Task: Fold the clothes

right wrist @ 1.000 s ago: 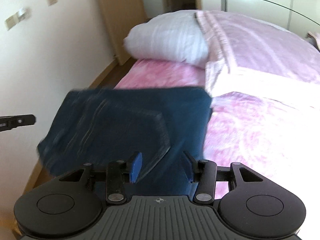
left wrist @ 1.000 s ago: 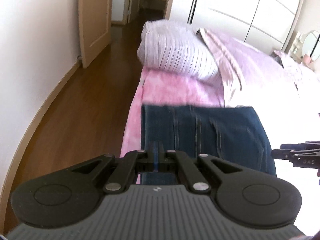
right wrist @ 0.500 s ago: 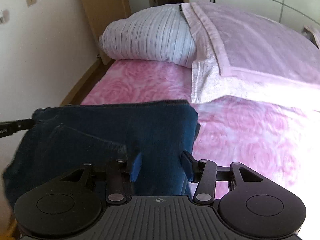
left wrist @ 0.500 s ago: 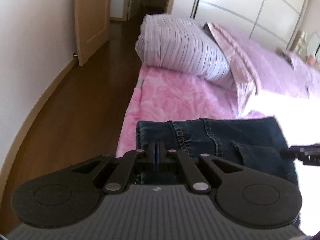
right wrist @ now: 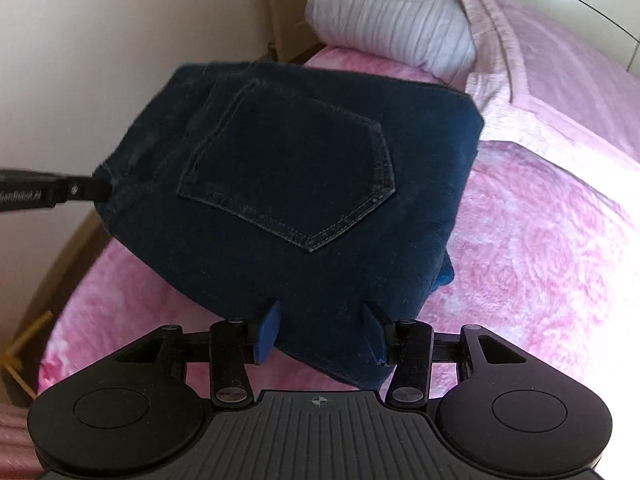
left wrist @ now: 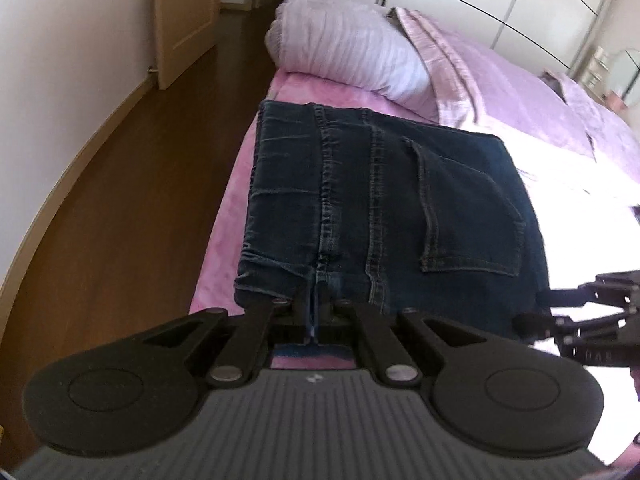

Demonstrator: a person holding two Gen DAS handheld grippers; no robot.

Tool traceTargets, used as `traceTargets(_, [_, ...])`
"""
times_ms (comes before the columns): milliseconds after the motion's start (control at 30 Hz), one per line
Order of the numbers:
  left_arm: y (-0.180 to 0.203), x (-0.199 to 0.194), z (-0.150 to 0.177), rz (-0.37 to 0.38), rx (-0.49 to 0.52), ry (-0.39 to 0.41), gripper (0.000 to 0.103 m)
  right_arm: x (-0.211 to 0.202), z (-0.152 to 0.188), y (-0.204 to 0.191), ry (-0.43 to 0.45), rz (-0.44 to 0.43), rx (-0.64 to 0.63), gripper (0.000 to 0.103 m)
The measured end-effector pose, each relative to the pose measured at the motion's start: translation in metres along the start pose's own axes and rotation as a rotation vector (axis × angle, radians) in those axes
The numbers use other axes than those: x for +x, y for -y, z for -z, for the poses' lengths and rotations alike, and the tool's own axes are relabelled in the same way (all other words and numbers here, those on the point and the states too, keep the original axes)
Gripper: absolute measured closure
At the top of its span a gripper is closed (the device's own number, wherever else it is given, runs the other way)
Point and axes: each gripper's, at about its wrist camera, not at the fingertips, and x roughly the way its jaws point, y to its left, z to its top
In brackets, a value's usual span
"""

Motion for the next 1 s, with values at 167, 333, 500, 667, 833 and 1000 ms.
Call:
traceTargets(167, [0.015,-0.009,0.001,-0.077,0.024,0.005,0.103,-0.003,-0.002,-0.001,-0.008,0.008,0.018,0.055])
traceTargets(333, [0.038,-0.054,0.002,-0.174,0.017,0.006,0.102,-0.050,0.019,0.001,0.038,-0.015,0.103,0.055])
traceTargets(500, [0.071,-0.108,0.016,-0.205,0.007,0.001,0.095,-0.096,0.053,-0.001,0.046,-0.041,0.174,0.055])
traceTargets(667, [0.105,-0.169,0.041,-0.245,-0.016,0.036,0.081,-0.143,0.080,-0.014,0.088,-0.035,0.161,0.055])
traceTargets(833, [0.136,-0.225,0.070,-0.273,-0.032,0.039,0.070,-0.193,0.112,-0.023,0.105,-0.029,0.180,0.054])
traceTargets(1000, [0.162,-0.265,0.094,-0.281,-0.025,0.068,0.057,-0.234,0.143,-0.032,0.120,0.015,0.184,0.048])
